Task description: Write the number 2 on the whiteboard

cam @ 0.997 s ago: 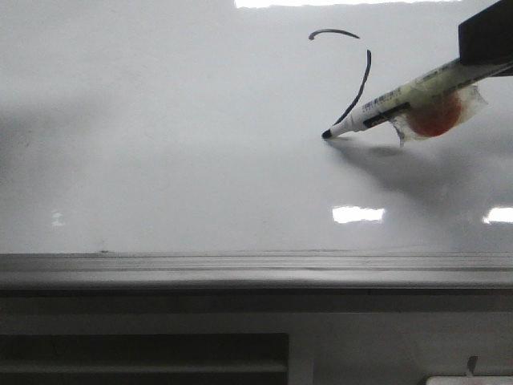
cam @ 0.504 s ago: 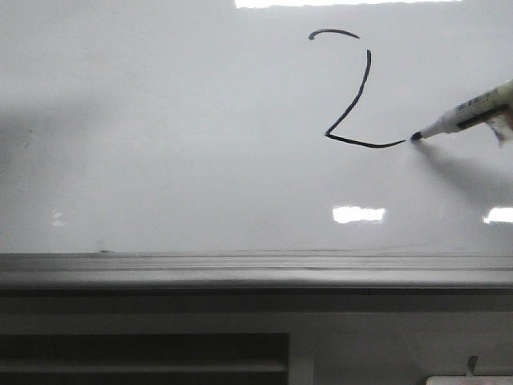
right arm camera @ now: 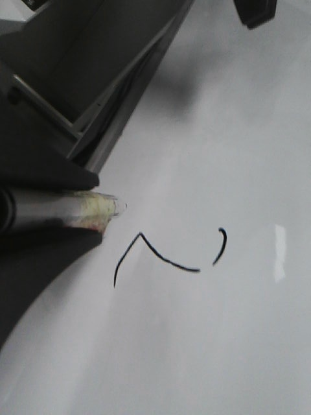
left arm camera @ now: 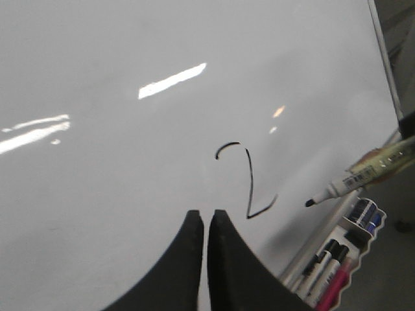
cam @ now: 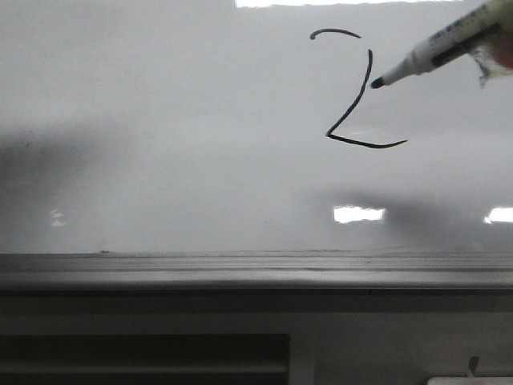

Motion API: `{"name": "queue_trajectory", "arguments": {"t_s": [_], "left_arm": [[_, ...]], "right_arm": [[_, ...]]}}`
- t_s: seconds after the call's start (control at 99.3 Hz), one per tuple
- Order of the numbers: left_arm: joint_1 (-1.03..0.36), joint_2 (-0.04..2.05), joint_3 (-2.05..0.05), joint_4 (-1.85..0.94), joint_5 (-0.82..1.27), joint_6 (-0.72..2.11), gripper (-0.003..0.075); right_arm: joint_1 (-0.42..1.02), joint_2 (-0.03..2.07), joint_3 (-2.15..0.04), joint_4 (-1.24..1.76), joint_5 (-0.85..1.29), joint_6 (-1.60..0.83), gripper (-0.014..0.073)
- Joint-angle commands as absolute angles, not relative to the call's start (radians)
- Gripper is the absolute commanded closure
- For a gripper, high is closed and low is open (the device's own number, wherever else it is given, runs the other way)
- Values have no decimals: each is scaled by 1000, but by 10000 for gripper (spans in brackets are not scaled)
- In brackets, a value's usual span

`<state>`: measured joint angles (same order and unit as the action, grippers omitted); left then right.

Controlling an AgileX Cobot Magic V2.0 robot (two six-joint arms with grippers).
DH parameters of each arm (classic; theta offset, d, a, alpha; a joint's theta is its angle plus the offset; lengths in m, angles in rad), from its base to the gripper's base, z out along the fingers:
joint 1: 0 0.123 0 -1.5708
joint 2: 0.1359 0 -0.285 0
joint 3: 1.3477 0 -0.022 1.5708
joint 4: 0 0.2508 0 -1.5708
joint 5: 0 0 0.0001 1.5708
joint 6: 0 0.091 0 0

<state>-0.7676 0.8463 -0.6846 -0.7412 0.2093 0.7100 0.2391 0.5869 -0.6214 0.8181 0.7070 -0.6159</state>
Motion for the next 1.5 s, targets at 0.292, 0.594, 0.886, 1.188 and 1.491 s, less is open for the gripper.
{"name": "queue_trajectory", "arguments": {"t_s": [0.292,0.594,0.886,1.188,1.491], "left_arm": [[-978,975,-789,-754,189,803,311],[-1016,1155,-868,-750,238,900,739],[-1016,1155,-868,-750,207,882,741],[-1012,1053,-713,-827,-131,730,741],[-1105,1022,-575,-1133,-487,724,741]], "right_arm": [[270,856,-821,994,886,-819,650],[270,932,-887,1077,1028,-953,649],[268,932,-887,1077,1006,-918,261],[247,832,-883,1028,809,-869,148],[233,768,-863,1009,693,-834,148]]}}
